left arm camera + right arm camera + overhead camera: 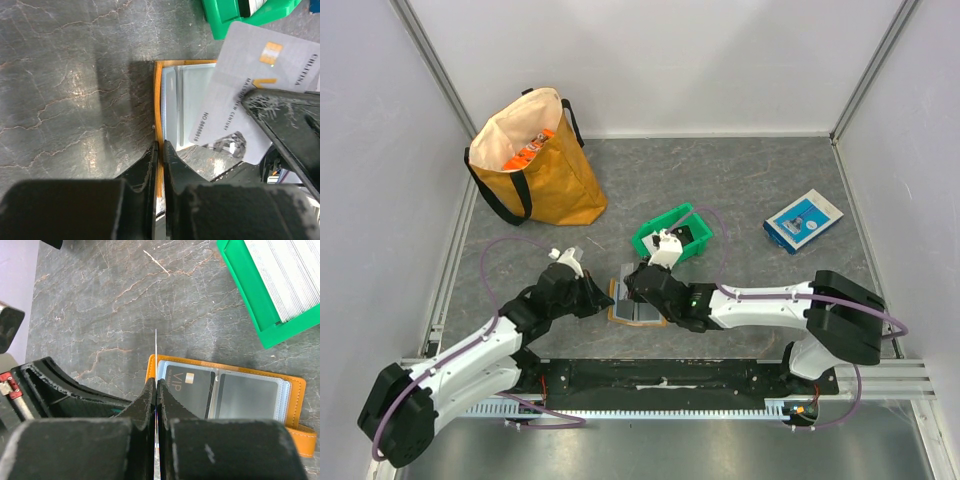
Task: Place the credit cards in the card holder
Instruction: Turn over the card slot in the card holder.
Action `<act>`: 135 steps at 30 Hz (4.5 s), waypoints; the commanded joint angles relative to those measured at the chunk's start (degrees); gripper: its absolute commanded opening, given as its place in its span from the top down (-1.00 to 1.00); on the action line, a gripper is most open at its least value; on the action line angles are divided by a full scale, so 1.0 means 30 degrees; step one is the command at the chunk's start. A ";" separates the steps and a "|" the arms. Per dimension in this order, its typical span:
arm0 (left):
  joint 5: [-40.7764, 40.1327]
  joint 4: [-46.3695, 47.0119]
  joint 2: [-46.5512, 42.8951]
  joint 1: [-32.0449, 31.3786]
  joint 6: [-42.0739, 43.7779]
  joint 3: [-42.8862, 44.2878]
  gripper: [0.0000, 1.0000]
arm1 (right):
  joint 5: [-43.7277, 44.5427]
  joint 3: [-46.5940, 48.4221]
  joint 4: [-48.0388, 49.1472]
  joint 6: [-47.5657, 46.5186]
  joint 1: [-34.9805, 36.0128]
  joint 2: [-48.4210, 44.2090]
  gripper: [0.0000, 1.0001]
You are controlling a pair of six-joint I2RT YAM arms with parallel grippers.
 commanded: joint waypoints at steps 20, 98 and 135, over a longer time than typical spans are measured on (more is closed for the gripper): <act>0.0887 0.0933 -0.1282 0.0101 -0.0150 -0.0655 0.96 | 0.0675 0.1640 -0.0273 0.0399 0.0264 0.1353 1.00; 0.0740 0.0581 -0.2746 0.0071 -0.0267 -0.0450 0.96 | 0.2463 0.6970 -0.7305 -0.1448 0.1699 0.4838 1.00; -0.1133 0.0699 -0.2016 0.0101 -0.0795 -0.2764 0.96 | -0.6613 -0.4127 0.4342 0.0337 -0.1814 -0.1225 1.00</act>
